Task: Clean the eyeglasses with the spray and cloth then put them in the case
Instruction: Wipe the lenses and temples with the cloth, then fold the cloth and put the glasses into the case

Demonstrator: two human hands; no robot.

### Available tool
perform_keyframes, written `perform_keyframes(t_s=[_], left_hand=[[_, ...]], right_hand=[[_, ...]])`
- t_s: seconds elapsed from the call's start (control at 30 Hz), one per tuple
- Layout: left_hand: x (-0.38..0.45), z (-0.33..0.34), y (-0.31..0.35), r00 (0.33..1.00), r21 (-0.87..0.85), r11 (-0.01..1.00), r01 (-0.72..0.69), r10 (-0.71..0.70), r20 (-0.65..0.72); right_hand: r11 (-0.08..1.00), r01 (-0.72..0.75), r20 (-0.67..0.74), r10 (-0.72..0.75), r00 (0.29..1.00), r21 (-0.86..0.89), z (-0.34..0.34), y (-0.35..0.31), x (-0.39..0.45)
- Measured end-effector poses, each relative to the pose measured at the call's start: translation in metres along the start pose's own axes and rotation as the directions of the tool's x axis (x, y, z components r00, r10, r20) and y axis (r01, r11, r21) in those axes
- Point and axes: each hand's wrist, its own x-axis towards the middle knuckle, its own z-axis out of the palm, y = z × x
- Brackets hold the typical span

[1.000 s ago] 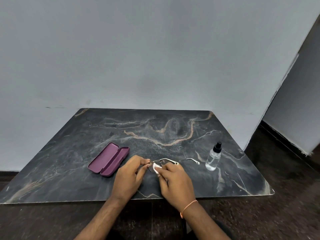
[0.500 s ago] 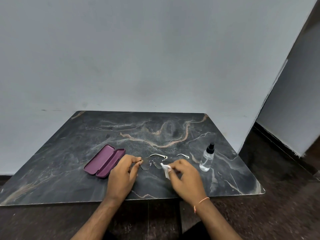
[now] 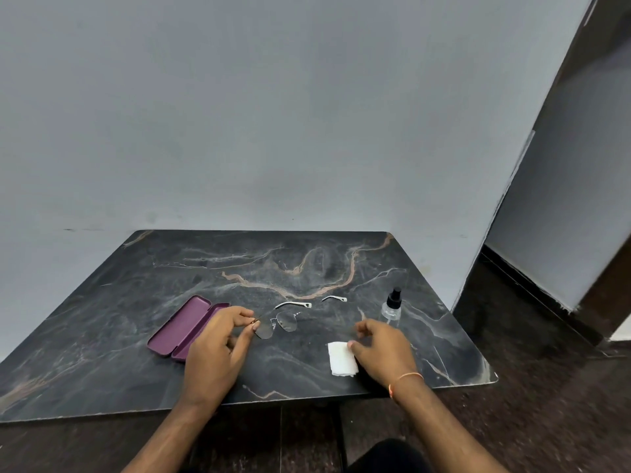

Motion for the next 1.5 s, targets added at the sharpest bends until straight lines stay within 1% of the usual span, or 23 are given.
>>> perform_keyframes(t_s=[0.03, 0.1, 0.17, 0.2, 0.27, 0.33, 0.43, 0.53, 0.63, 0.8, 0.87, 1.0, 1.03, 1.1, 1.17, 1.23, 1.27, 1.37, 1.43, 1.5], left_hand=[[0.003, -0.003, 0.002, 1.000, 0.024, 0.999, -0.030, 0.030, -0.007], [0.007, -0.012, 0.009, 0.997, 0.030, 0.997, -0.070, 0.071, -0.019], [0.007, -0.018, 0.020, 0.996, -0.019, 0.997, -0.081, 0.080, -0.042], [0.007, -0.021, 0.026, 0.997, -0.058, 0.997, -0.059, 0.056, -0.057], [0.006, -0.027, 0.037, 0.995, -0.164, 0.986, 0.013, -0.028, -0.094], [0.002, -0.033, 0.045, 0.988, -0.231, 0.971, 0.060, -0.091, -0.127], [-0.002, -0.044, 0.054, 0.978, -0.259, 0.962, 0.086, -0.131, -0.163], [-0.002, -0.049, 0.061, 0.974, -0.276, 0.955, 0.109, -0.158, -0.162], [-0.002, -0.049, 0.062, 0.975, -0.269, 0.957, 0.110, -0.157, -0.158], [-0.002, -0.050, 0.067, 0.983, -0.279, 0.958, 0.060, -0.106, -0.151], [-0.002, -0.051, 0.069, 0.988, -0.295, 0.955, 0.033, -0.076, -0.137], [0.000, -0.051, 0.066, 0.996, -0.325, 0.946, 0.021, -0.048, -0.076], [0.002, -0.052, 0.065, 0.997, -0.331, 0.943, 0.025, -0.046, -0.056], [0.008, -0.056, 0.063, 0.999, -0.337, 0.941, 0.031, -0.041, -0.021], [0.016, -0.061, 0.063, 0.999, -0.305, 0.952, -0.030, 0.034, 0.007], [0.023, -0.066, 0.064, 0.985, -0.251, 0.957, -0.149, 0.166, 0.048], [0.026, -0.069, 0.066, 0.974, -0.227, 0.954, -0.197, 0.218, 0.069], [0.035, -0.077, 0.068, 0.922, -0.120, 0.932, -0.341, 0.356, 0.150], [0.041, -0.081, 0.067, 0.859, -0.048, 0.891, -0.451, 0.448, 0.248], [0.047, -0.086, 0.065, 0.797, -0.013, 0.858, -0.513, 0.482, 0.364]], right_hand=[[0.999, 0.040, -0.047, -0.042, 0.998, -0.034, -0.002, -0.002, -0.003], [0.993, 0.118, -0.126, -0.115, 0.985, 0.018, -0.003, -0.010, -0.009], [0.964, 0.184, -0.184, -0.149, 0.972, 0.191, -0.001, -0.020, -0.012], [0.931, 0.206, -0.204, -0.147, 0.968, 0.302, 0.000, -0.026, -0.013], [0.825, 0.221, -0.209, -0.128, 0.969, 0.520, -0.001, -0.038, -0.014], [0.715, 0.225, -0.180, -0.140, 0.974, 0.662, -0.003, -0.048, -0.015], [0.647, 0.296, -0.216, -0.202, 0.955, 0.702, -0.002, -0.056, -0.017], [0.592, 0.363, -0.247, -0.271, 0.930, 0.719, -0.001, -0.059, -0.018], [0.559, 0.452, -0.279, -0.370, 0.886, 0.695, -0.002, -0.066, -0.021], [0.608, 0.602, -0.338, -0.501, 0.797, 0.518, -0.009, -0.073, -0.025], [0.612, 0.669, -0.341, -0.577, 0.742, 0.422, -0.014, -0.073, -0.023], [0.571, 0.801, -0.306, -0.742, 0.597, 0.179, -0.022, -0.070, -0.019], [0.559, 0.818, -0.299, -0.764, 0.572, 0.136, -0.024, -0.069, -0.018], [0.545, 0.833, -0.287, -0.786, 0.548, 0.098, -0.028, -0.068, -0.017], [0.534, 0.841, -0.270, -0.799, 0.537, 0.091, -0.031, -0.068, -0.016], [0.530, 0.842, -0.248, -0.806, 0.538, 0.102, -0.034, -0.068, -0.014], [0.537, 0.835, -0.234, -0.802, 0.550, 0.121, -0.036, -0.069, -0.014], [0.592, 0.770, -0.135, -0.765, 0.629, 0.237, -0.042, -0.070, -0.010], [0.634, 0.695, -0.036, -0.729, 0.683, 0.340, -0.045, -0.069, -0.006], [0.675, 0.604, 0.071, -0.690, 0.721, 0.424, -0.048, -0.069, -0.001]])
